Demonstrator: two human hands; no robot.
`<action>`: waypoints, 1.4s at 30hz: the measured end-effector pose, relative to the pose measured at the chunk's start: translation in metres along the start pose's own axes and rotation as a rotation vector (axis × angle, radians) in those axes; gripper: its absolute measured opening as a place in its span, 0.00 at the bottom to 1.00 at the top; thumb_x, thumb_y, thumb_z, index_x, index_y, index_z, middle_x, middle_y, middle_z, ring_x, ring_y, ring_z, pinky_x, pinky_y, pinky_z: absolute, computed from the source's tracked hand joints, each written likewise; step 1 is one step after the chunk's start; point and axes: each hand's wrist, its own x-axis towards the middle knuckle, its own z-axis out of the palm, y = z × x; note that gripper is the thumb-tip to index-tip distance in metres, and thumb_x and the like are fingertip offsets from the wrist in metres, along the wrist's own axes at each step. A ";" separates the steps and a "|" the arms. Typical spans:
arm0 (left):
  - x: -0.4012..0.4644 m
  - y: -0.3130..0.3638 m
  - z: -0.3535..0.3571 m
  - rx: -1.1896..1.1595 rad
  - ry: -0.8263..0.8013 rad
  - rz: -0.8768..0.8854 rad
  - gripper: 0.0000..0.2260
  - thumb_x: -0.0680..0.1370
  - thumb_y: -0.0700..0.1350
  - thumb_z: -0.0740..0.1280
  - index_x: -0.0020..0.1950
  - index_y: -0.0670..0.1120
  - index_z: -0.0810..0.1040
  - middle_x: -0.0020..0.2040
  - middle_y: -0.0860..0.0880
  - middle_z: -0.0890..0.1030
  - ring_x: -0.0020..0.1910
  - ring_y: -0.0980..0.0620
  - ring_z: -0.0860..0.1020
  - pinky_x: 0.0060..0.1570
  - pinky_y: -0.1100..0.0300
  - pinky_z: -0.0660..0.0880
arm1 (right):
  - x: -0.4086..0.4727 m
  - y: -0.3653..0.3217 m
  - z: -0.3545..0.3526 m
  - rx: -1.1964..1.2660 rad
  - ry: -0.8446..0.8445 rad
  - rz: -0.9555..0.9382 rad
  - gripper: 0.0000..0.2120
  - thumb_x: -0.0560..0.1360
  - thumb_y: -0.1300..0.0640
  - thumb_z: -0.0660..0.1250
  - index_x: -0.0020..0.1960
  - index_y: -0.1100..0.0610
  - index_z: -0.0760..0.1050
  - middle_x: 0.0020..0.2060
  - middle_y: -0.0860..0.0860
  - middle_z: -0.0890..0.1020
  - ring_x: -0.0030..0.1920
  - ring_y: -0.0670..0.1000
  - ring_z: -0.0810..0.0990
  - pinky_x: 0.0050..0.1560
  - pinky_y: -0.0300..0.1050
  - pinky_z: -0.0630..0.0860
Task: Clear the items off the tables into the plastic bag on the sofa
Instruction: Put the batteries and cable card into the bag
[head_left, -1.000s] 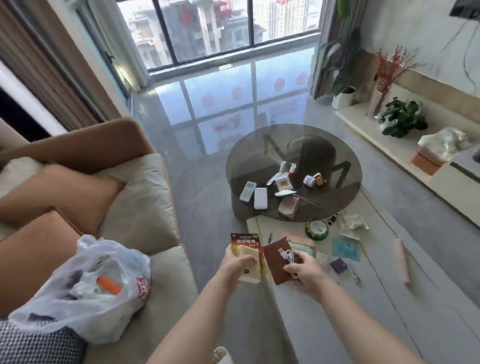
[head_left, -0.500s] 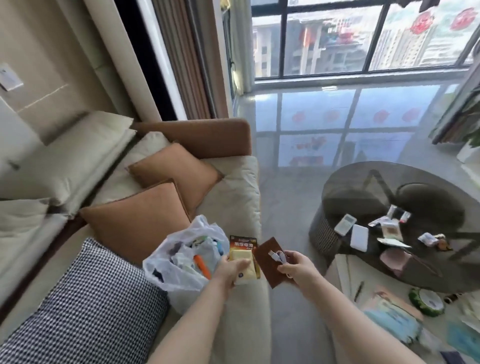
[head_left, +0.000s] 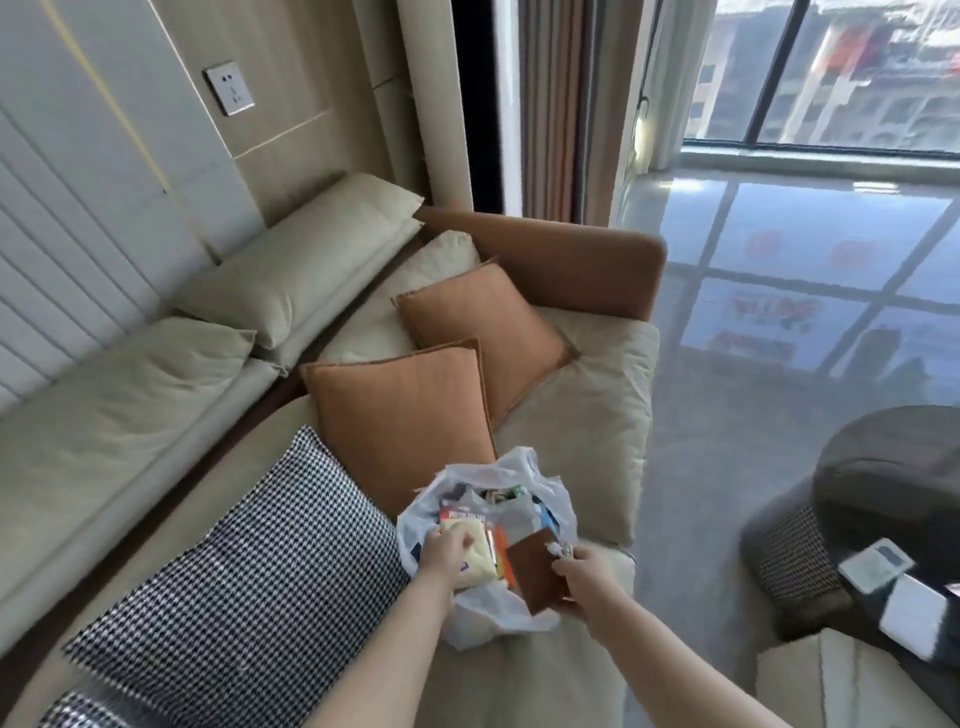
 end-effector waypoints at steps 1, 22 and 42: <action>0.008 0.004 -0.001 0.015 0.021 -0.003 0.10 0.76 0.39 0.62 0.55 0.36 0.72 0.47 0.38 0.75 0.46 0.44 0.75 0.46 0.52 0.71 | 0.011 -0.003 0.007 -0.045 -0.010 0.001 0.09 0.75 0.71 0.57 0.49 0.61 0.73 0.46 0.61 0.78 0.47 0.59 0.78 0.42 0.55 0.80; 0.112 0.012 0.039 0.271 0.129 -0.085 0.25 0.72 0.39 0.70 0.68 0.45 0.69 0.54 0.47 0.77 0.53 0.45 0.77 0.56 0.51 0.77 | 0.107 -0.048 0.043 -0.430 -0.105 -0.093 0.13 0.71 0.65 0.64 0.53 0.53 0.72 0.44 0.51 0.79 0.48 0.54 0.79 0.56 0.55 0.77; -0.042 -0.030 0.087 0.881 -0.389 0.349 0.18 0.77 0.46 0.64 0.66 0.45 0.73 0.62 0.45 0.78 0.60 0.47 0.76 0.59 0.59 0.72 | -0.036 0.026 -0.070 -0.703 0.245 -0.155 0.17 0.75 0.56 0.62 0.63 0.53 0.74 0.60 0.52 0.79 0.60 0.52 0.77 0.57 0.41 0.73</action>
